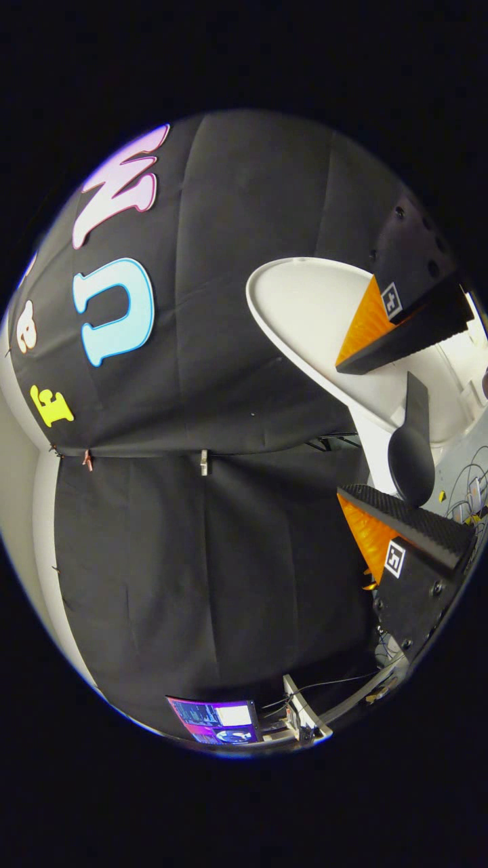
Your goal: Open the toilet lid.
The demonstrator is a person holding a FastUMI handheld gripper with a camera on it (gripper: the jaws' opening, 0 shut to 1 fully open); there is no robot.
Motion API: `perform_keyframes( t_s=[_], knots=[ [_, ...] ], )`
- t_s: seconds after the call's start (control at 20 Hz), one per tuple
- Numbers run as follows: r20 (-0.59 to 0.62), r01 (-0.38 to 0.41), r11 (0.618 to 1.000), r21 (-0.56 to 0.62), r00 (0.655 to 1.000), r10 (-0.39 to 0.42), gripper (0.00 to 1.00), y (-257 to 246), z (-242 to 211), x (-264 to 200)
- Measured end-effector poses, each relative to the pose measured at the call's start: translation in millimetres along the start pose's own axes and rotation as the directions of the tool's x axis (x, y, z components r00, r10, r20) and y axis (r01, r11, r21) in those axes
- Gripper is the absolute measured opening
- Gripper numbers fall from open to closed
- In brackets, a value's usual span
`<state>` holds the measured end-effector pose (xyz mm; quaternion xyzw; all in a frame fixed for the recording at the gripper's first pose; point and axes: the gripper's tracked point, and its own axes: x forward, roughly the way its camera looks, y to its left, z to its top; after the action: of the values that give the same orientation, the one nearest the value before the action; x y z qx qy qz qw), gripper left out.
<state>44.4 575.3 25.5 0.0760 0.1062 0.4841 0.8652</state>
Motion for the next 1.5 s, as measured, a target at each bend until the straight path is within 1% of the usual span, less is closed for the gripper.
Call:
perform_keyframes(
  t_s=[0.1,0.3,0.45,0.55,0.7,0.85,0.95,1.0,1.05,1.1,1.15,1.2,1.25,1.35,1.5],
  knots=[
    [0.055,-0.005,1.000,0.006,0.998,0.004,1.00,-0.4,18.5,-4.0],
    [0.073,0.012,1.000,0.010,0.997,-0.013,1.00,-15.7,33.3,-11.3],
    [0.114,0.041,0.998,0.039,0.992,-0.045,0.99,-34.4,57.7,-31.1],
    [0.109,0.119,0.992,0.041,0.986,-0.123,0.99,-60.5,62.8,-54.4],
    [0.173,0.243,0.970,0.020,0.955,-0.243,0.99,-104.4,79.8,-109.9],
    [0.208,0.401,0.915,-0.043,0.900,-0.384,0.99,-154.8,81.5,-182.2],
    [0.239,0.492,0.866,-0.083,0.854,-0.462,0.99,-186.3,85.2,-232.3],
    [0.260,0.540,0.836,-0.101,0.825,-0.501,0.99,-201.7,87.1,-259.2],
    [0.280,0.587,0.802,-0.111,0.793,-0.542,0.99,-215.9,88.4,-285.3],
    [0.293,0.647,0.756,-0.098,0.744,-0.600,0.99,-232.1,86.9,-312.6],
    [0.294,0.708,0.702,-0.076,0.689,-0.663,0.98,-249.3,81.6,-337.0],
    [0.296,0.747,0.663,-0.047,0.644,-0.705,0.98,-262.4,77.5,-361.6],
    [0.304,0.766,0.643,-0.021,0.618,-0.725,0.98,-269.2,73.1,-383.6],
    [0.315,0.788,0.615,0.020,0.578,-0.752,0.99,-279.8,62.8,-419.3],
    [0.349,0.823,0.566,0.043,0.519,-0.781,0.99,-295.0,50.1,-463.7]
  ],
)
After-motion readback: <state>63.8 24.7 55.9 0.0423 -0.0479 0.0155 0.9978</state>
